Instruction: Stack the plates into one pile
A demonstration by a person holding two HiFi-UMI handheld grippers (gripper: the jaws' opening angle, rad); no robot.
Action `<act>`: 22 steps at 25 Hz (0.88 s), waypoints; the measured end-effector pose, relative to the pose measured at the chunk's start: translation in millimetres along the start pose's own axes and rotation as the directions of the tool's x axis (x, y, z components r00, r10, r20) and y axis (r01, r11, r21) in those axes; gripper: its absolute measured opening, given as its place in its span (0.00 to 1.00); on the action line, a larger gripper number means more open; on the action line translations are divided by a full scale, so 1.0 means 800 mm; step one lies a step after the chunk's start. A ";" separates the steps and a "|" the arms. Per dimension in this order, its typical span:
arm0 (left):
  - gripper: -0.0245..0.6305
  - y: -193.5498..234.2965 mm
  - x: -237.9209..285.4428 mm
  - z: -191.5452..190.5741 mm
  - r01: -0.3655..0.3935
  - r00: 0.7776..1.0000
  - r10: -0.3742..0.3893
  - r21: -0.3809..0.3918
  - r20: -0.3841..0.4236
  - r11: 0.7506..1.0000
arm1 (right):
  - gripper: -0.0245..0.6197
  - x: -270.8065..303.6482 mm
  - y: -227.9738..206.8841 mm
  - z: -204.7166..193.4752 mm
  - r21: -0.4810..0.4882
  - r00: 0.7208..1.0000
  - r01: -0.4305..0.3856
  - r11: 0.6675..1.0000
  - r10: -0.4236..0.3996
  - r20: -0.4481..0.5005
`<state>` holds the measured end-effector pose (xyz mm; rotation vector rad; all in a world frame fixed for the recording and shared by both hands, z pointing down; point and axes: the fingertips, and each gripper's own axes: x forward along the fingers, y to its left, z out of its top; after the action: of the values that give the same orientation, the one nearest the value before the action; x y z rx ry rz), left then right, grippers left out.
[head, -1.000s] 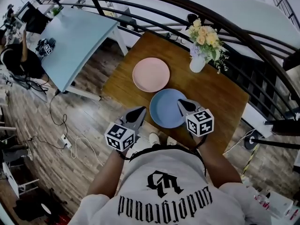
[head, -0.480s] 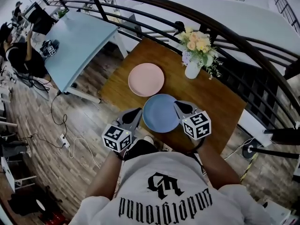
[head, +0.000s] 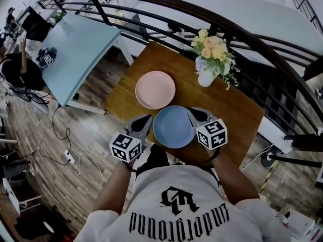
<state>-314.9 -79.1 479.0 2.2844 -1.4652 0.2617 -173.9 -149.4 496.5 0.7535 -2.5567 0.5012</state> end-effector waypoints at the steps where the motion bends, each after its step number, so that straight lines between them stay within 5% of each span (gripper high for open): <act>1: 0.11 0.007 0.004 0.002 0.005 1.000 -0.005 0.000 -0.004 1.000 | 0.04 0.008 -0.001 0.003 0.003 1.000 0.002 1.000 -0.002 -0.004; 22: 0.11 0.159 0.094 0.006 0.109 0.987 -0.112 -0.029 -0.112 0.994 | 0.09 0.173 -0.060 0.005 0.147 0.987 0.093 0.985 -0.071 -0.147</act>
<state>-397.5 -189.4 533.1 2.2837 -1.2745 0.3344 -252.9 -248.0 571.6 0.8421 -2.3656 0.7045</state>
